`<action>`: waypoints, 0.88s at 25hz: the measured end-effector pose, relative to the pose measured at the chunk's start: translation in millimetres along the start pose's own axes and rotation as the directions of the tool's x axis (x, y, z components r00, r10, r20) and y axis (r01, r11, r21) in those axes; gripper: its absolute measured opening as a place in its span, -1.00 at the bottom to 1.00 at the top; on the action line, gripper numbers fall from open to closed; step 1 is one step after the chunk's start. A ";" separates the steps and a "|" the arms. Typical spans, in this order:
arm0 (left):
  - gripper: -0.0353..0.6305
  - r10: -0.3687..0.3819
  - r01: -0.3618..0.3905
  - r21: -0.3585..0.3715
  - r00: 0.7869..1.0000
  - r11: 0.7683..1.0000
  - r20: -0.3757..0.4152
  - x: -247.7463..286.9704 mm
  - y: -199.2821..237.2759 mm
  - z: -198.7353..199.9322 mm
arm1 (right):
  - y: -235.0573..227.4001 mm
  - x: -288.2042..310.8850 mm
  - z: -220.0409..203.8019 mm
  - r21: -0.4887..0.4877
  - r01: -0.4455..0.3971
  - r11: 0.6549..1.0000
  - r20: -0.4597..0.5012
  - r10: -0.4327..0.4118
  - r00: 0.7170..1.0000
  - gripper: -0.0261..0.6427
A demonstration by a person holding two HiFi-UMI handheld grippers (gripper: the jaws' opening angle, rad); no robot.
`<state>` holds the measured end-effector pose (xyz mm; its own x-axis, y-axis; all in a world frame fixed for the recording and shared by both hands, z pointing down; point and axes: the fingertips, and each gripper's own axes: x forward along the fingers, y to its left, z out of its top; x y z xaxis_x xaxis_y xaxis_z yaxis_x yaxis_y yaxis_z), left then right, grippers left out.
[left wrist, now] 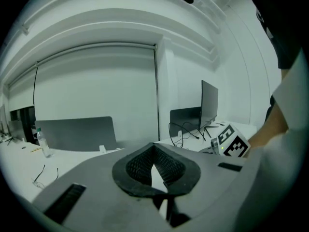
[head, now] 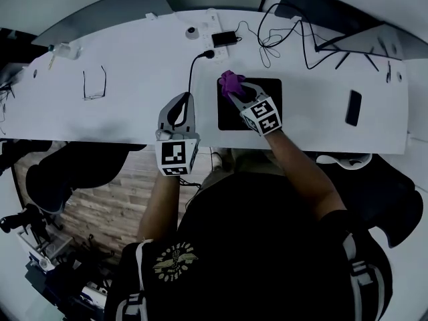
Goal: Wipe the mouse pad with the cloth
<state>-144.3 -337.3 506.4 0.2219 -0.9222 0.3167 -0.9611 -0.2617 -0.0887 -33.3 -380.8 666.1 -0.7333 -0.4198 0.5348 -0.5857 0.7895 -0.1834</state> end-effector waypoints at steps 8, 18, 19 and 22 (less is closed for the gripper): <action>-0.89 0.012 -0.013 -0.015 0.998 1.000 -0.060 -14.3 2.6 -22.1 | 6.2 53.6 -57.1 0.041 -0.027 0.999 -0.168 0.033 0.985 -0.57; -0.89 -0.012 0.011 -0.012 0.997 1.000 -0.071 -23.7 -1.6 -20.5 | -55.2 12.6 -90.2 0.132 0.152 0.979 -0.226 -0.120 0.967 -0.56; -0.89 -0.017 0.016 -0.013 0.997 1.000 -0.077 -23.6 -2.3 -21.0 | -63.6 4.8 -93.7 0.149 0.171 0.974 -0.226 -0.135 0.965 -0.55; -0.89 -0.026 0.025 -0.012 0.996 1.000 -0.089 -26.6 -2.8 -22.2 | -89.5 -21.6 -105.6 0.188 0.237 0.953 -0.234 -0.191 0.953 -0.54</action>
<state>-151.2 -305.6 519.2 0.2311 -0.8863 0.4014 -0.9572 -0.2810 -0.0693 71.3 -395.1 758.0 -0.5067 -0.4464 0.7376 -0.7969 0.5690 -0.2030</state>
